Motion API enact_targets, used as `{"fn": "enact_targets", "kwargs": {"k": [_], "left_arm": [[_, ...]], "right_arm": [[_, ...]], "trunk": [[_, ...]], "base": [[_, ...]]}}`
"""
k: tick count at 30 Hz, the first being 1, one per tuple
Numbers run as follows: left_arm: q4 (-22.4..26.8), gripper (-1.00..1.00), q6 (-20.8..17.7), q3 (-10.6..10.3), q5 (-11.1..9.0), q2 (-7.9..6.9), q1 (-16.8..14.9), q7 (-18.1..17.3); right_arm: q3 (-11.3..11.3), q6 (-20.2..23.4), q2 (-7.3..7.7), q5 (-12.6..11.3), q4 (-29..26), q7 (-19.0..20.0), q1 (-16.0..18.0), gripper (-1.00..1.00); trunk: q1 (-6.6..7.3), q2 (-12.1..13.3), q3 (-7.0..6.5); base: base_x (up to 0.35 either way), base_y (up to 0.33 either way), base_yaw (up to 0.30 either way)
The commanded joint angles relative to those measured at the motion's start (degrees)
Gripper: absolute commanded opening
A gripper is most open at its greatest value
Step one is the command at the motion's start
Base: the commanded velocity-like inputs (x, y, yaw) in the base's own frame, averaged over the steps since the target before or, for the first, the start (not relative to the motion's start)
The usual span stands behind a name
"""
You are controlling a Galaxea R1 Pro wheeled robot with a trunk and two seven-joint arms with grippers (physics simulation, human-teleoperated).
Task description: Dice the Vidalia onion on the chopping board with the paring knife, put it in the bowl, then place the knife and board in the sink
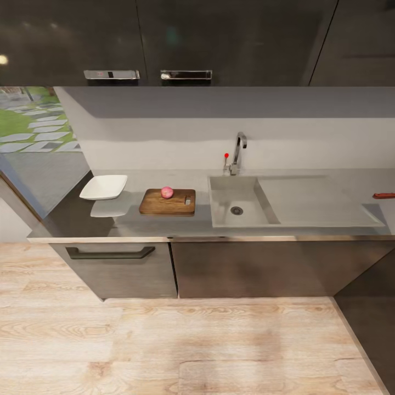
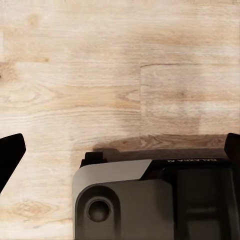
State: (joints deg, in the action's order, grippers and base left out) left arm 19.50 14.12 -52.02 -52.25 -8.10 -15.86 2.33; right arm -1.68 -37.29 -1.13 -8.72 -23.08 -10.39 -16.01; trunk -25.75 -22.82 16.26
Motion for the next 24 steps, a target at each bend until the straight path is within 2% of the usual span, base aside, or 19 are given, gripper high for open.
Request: {"fn": "enact_targets", "kwargs": {"k": [1, 4, 6, 8, 9, 10, 11, 14, 15, 16, 17, 19, 20, 21, 22, 24], "left_arm": [[-0.06, 1.00, 1.00, -0.46, -0.42, 0.02, -0.05, 0.22], [-0.98, 1.00, 3.57, 0.43, -0.14, 0.67, -0.05, 0.07], [-1.50, 1.00, 4.93, 3.37, 0.10, 1.30, -0.05, -0.05], [-1.87, 1.00, 5.83, 9.52, 1.54, 2.37, -0.05, -1.11], [-1.91, 1.00, 5.95, 11.00, 2.36, 2.69, -0.05, -1.67], [-1.98, 1.00, 6.13, 13.68, 4.74, 3.31, -0.02, -2.98], [-1.97, 1.00, 6.19, 14.86, 6.22, 3.59, -0.01, -3.62], [-0.80, 1.00, 6.37, 22.17, 17.14, 4.85, 0.28, -5.76], [-0.30, 1.00, 6.35, 23.76, 18.93, 5.04, 0.35, -5.92], [0.76, 1.00, 6.30, 27.28, 22.31, 5.45, 0.64, -6.14], [1.31, 1.00, 6.28, 29.15, 23.95, 5.66, 0.83, -6.24], [3.35, 1.00, 6.16, 36.61, 30.70, 6.84, 1.63, -6.49], [4.39, 1.00, 6.05, 39.70, 34.07, 7.45, 2.11, -6.69], [6.30, 1.00, 5.78, 42.96, 38.40, 8.00, 3.03, -7.29], [8.86, 1.00, 5.30, 44.72, 41.16, 8.40, 4.43, -7.83], [11.82, 1.00, 4.54, 45.64, 42.60, 8.64, 6.05, -8.11]], "right_arm": [[-0.16, -0.07, -0.05, -0.15, -0.12, 0.10, -0.02, 1.00], [-0.17, -0.06, -0.05, -0.17, -0.12, 0.10, -0.01, 1.00], [-0.17, -0.06, -0.05, -0.16, -0.12, 0.10, 0.00, 1.00], [-0.17, -0.06, -0.06, -0.16, -0.12, 0.10, 0.01, 1.00], [-0.15, -0.06, -0.05, -0.16, -0.12, 0.10, 0.01, 1.00], [-0.14, -0.06, -0.07, -0.15, -0.12, 0.10, 0.01, 1.00], [-0.14, -0.06, -0.05, -0.15, -0.12, 0.10, 0.01, 1.00], [-0.14, -0.06, -0.04, -0.15, -0.12, 0.10, 0.02, 1.00], [-0.15, -0.06, -0.03, -0.15, -0.12, 0.10, 0.02, 1.00], [-0.16, -0.06, -0.03, -0.15, -0.12, 0.10, 0.02, 1.00], [-0.16, -0.06, -0.02, -0.15, -0.12, 0.10, 0.02, 1.00], [-0.17, -0.06, -0.05, -0.15, -0.12, 0.10, 0.02, 1.00], [-0.17, -0.06, -0.05, -0.15, -0.12, 0.10, 0.02, 1.00], [-0.17, -0.06, -0.03, -0.15, -0.12, 0.10, 0.00, 1.00], [-0.17, -0.06, -0.05, -0.15, -0.12, 0.10, -0.02, 1.00], [-0.17, -0.06, -0.03, -0.15, -0.12, 0.10, -0.02, 1.00]], "trunk": [[-0.03, -0.10, 0.09], [-0.03, -0.10, 0.09], [-0.03, -0.10, 0.09], [-0.03, -0.10, 0.09], [-0.03, -0.10, 0.09], [-0.03, -0.10, 0.09], [-0.03, -0.10, 0.09], [-0.03, -0.10, 0.09], [-0.03, -0.10, 0.09], [-0.03, -0.10, 0.09], [-0.03, -0.10, 0.09], [-0.03, -0.10, 0.09], [-0.03, -0.10, 0.09], [-0.03, -0.10, 0.09], [-0.03, -0.10, 0.09], [-0.03, -0.10, 0.09]], "base": [[0.000, 0.000, 0.000], [0.000, 0.000, 0.000], [0.000, 0.000, 0.000], [0.000, 0.000, 0.000], [0.000, 0.000, 0.000], [0.000, 0.000, 0.000], [0.000, 0.000, 0.000], [0.000, 0.000, 0.000], [0.000, 0.000, 0.000], [0.000, 0.000, 0.000], [0.000, 0.000, 0.000], [0.000, 0.000, 0.000], [0.000, 0.000, 0.000], [0.000, 0.000, 0.000], [0.000, 0.000, 0.000], [0.000, 0.000, 0.000]]}}
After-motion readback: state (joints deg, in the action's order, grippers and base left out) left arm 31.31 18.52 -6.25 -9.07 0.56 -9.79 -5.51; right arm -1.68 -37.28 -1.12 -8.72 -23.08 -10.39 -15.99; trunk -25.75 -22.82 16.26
